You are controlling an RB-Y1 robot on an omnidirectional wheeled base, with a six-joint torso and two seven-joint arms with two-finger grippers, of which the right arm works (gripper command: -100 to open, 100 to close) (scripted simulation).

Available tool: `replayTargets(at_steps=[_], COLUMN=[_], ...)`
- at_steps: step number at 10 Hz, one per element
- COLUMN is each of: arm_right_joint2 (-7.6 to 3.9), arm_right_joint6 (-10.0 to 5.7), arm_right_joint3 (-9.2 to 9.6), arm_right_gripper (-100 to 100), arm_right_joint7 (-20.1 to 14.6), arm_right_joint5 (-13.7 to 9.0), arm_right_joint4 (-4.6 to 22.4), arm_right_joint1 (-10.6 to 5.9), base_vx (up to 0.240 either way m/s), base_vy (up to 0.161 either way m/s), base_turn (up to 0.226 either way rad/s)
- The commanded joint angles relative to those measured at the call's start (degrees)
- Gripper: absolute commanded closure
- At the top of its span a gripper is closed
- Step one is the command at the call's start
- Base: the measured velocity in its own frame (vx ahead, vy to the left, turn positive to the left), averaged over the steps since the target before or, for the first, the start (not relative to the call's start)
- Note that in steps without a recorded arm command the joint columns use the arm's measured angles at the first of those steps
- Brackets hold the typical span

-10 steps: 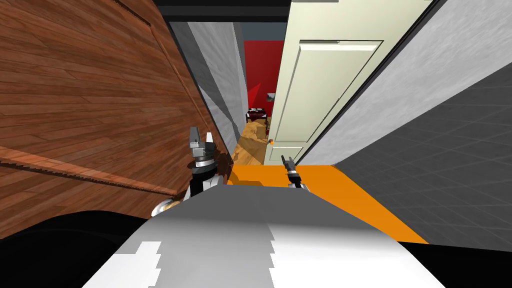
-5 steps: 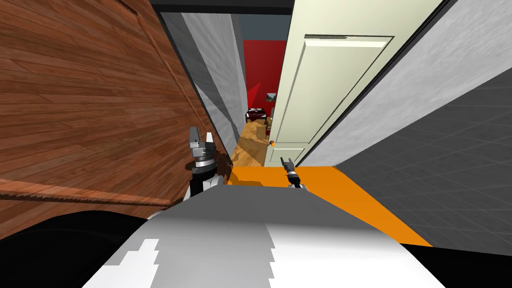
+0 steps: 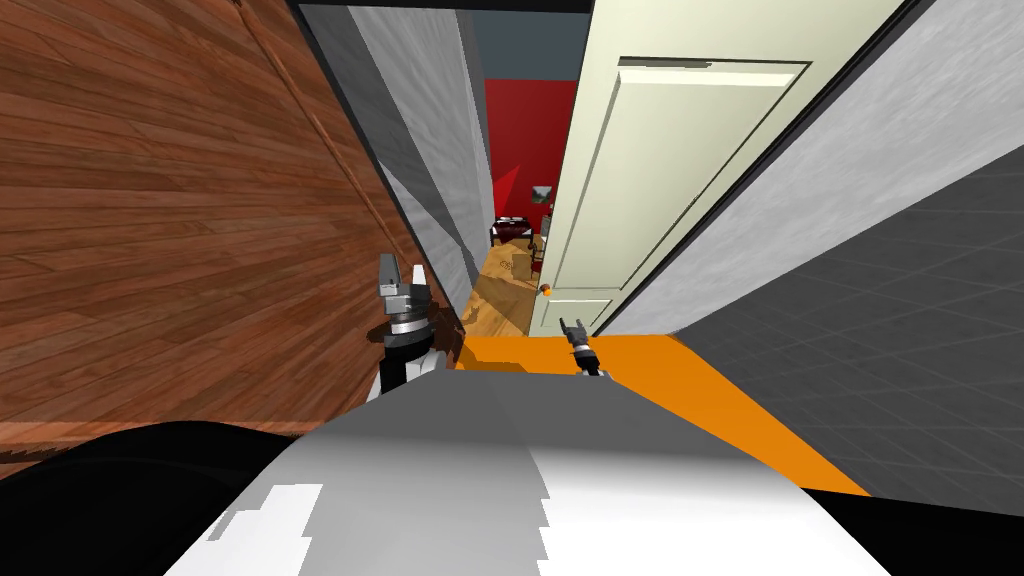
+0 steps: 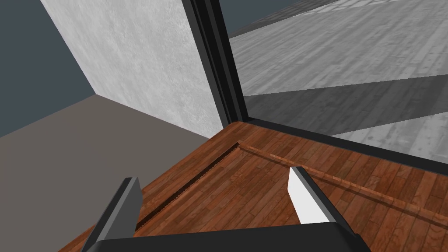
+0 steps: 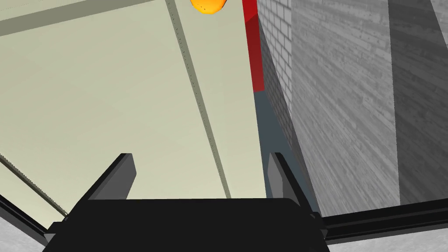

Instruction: Pull the door open

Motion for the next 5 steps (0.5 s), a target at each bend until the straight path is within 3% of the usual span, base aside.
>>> replayTargets(at_steps=[1, 5], arm_right_joint2=[-0.11, -0.31], arm_right_joint6=[-0.39, -1.38], arm_right_joint3=[-0.25, -0.93], arm_right_gripper=[-100, -100], arm_right_joint7=[1.42, 4.53], arm_right_joint5=[0.44, 1.35], arm_right_joint4=[1.64, 6.03], arm_right_joint1=[-0.39, -1.81], base_vx=[0.093, 0.097], base_vy=[0.041, 0.023], base_turn=[-0.012, -0.014])
